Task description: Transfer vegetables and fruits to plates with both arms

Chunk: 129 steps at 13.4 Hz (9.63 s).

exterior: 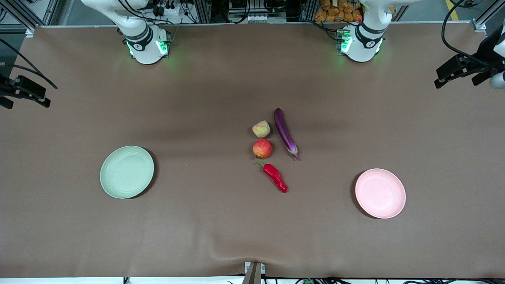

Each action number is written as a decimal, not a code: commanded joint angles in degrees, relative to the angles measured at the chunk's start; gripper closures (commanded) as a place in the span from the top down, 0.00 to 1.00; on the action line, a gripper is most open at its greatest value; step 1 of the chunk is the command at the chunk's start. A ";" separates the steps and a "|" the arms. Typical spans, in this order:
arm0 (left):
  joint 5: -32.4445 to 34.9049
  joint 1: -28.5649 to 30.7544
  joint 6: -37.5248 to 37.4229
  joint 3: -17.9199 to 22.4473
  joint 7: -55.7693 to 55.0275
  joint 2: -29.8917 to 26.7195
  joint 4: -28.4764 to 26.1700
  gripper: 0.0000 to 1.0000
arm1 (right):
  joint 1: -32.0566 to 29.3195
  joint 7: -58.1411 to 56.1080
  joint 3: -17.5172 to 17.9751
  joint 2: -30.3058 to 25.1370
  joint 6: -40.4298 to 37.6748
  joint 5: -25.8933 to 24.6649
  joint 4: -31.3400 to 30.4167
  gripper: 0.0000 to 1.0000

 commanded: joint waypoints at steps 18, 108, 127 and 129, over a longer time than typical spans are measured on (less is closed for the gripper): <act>0.23 0.38 -3.23 0.24 -0.07 0.42 0.79 1.00 | 1.29 -3.26 -0.49 -2.58 1.20 0.23 -2.03 1.00; -5.22 -1.37 36.07 0.68 -17.18 43.93 8.44 1.00 | 34.94 61.83 0.04 47.76 45.67 14.56 15.17 1.00; -4.52 -9.72 28.59 -5.47 -43.03 27.84 -5.36 1.00 | 38.76 59.68 0.47 52.36 36.63 8.23 17.21 0.00; -4.34 -11.92 28.76 -5.39 -46.81 28.01 -5.45 1.00 | 33.14 52.94 1.27 50.25 30.15 8.23 18.26 0.00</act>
